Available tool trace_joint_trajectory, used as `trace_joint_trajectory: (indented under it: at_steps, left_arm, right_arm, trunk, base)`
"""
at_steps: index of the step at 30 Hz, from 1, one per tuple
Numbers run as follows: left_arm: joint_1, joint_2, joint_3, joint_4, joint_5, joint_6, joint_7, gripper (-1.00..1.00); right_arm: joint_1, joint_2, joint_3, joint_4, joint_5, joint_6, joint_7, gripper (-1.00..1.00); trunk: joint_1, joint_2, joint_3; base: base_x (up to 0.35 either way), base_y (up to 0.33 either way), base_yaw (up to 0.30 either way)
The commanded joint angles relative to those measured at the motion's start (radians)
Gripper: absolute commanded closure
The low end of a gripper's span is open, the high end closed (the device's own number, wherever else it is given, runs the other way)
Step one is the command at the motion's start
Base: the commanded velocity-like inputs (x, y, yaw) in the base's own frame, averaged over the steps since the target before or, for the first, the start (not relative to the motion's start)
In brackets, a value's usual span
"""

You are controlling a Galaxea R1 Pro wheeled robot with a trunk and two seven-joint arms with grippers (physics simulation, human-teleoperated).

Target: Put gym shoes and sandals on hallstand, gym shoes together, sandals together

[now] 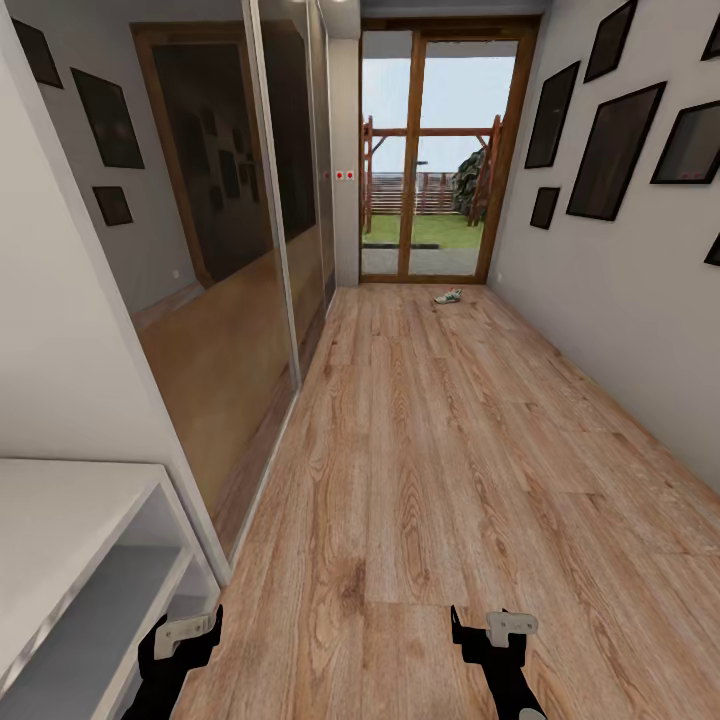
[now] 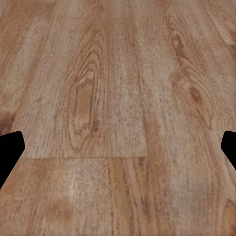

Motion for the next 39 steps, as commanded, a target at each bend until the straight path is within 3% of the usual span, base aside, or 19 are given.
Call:
trace_joint_trajectory:
  at_steps: [1,30,39]
  left_arm:
    - [0.0,0.0,0.0,0.0,0.0,0.0,0.0,-1.0]
    - [0.001,0.0,0.0,0.0,0.0,0.0,0.0,-1.0]
    - [0.0,0.0,0.0,0.0,0.0,0.0,0.0,-1.0]
  right_arm:
    - [0.0,0.0,0.0,0.0,0.0,0.0,0.0,-1.0]
    - [0.0,0.0,0.0,0.0,0.0,0.0,0.0,-1.0]
    - [0.0,0.0,0.0,0.0,0.0,0.0,0.0,-1.0]
  trunk:
    - [0.0,0.0,0.0]
    - [0.0,0.0,0.0]
    - [0.0,0.0,0.0]
  base:
    - [0.004,0.0,0.0]
    - [0.001,0.0,-0.001]
    - [0.0,0.0,-0.108]
